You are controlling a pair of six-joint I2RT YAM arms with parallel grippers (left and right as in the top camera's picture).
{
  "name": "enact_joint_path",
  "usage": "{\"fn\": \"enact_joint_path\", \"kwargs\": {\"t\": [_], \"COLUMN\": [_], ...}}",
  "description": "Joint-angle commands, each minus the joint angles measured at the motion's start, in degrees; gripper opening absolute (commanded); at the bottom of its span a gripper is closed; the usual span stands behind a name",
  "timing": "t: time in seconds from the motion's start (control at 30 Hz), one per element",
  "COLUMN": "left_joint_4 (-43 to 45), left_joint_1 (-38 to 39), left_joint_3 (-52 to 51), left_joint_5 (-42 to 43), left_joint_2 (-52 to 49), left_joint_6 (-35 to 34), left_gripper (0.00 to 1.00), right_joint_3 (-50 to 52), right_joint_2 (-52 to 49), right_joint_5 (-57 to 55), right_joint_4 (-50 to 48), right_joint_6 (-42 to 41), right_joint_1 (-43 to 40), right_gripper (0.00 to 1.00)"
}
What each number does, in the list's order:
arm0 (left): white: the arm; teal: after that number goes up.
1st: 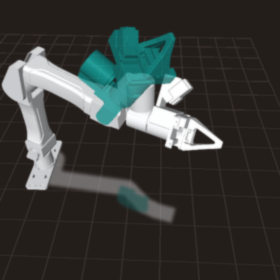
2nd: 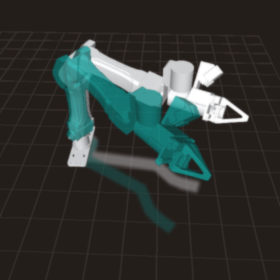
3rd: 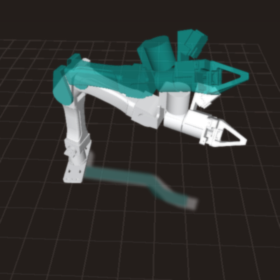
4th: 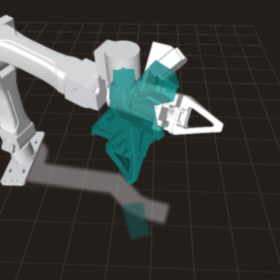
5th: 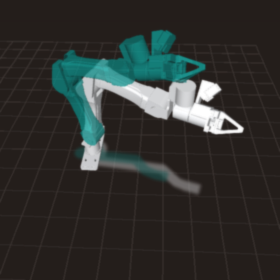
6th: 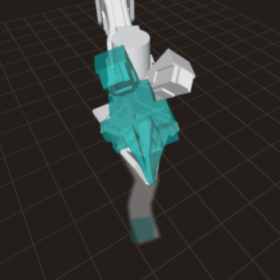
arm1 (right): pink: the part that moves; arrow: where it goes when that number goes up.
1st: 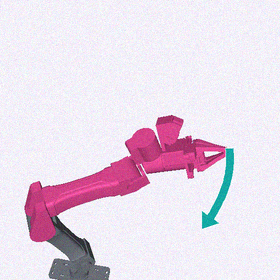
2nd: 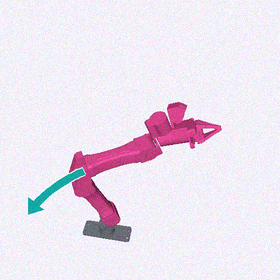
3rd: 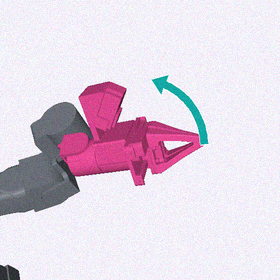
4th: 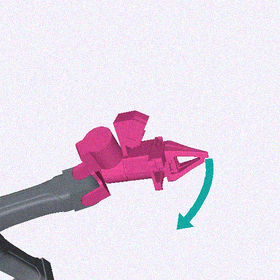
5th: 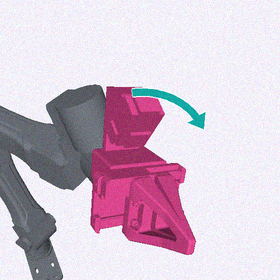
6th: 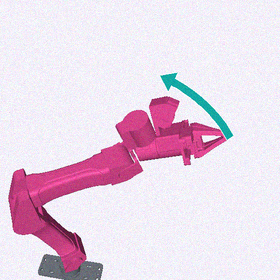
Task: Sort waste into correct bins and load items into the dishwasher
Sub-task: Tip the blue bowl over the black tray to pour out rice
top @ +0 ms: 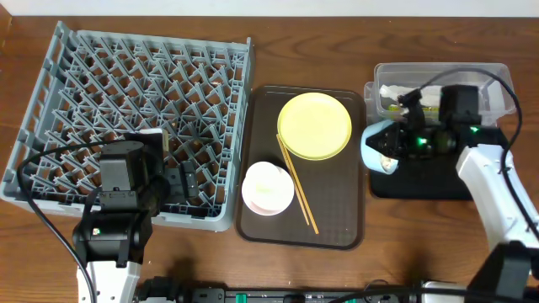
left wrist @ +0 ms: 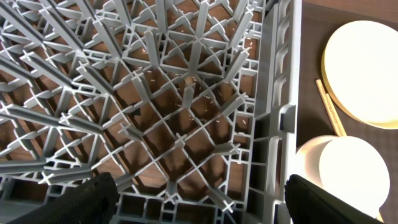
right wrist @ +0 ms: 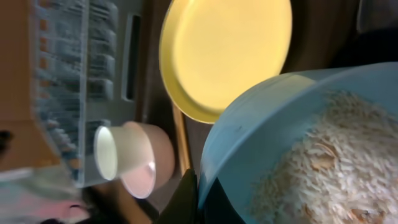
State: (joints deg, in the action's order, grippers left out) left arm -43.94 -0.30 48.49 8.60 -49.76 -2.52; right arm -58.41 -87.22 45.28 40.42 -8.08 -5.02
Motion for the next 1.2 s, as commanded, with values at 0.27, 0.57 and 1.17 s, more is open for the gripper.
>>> {"fn": "enact_joint_path", "kwargs": {"t": [0.27,0.57,1.17], "left_joint_4": [-0.2,-0.2,-0.2], "left_joint_1": [0.2,0.2,0.2], "left_joint_3": [1.1,1.1,1.1], "left_joint_5": [-0.5,-0.5,-0.5], "left_joint_2": [0.0,0.0,0.0], "left_joint_6": [1.0,1.0,1.0], "left_gripper": [0.89,0.89,0.89], "right_joint_3": [6.2,6.2,5.1], "right_joint_2": [-10.7,-17.9,-16.8], "right_joint_5": [31.2,44.1,44.1], "right_joint_4": [-7.1,-9.0,-15.4], "right_joint_6": [2.6,1.9,-13.7], "right_joint_1": [-15.7,-23.9,-39.5], "right_gripper": [0.01,0.01,0.01]}}
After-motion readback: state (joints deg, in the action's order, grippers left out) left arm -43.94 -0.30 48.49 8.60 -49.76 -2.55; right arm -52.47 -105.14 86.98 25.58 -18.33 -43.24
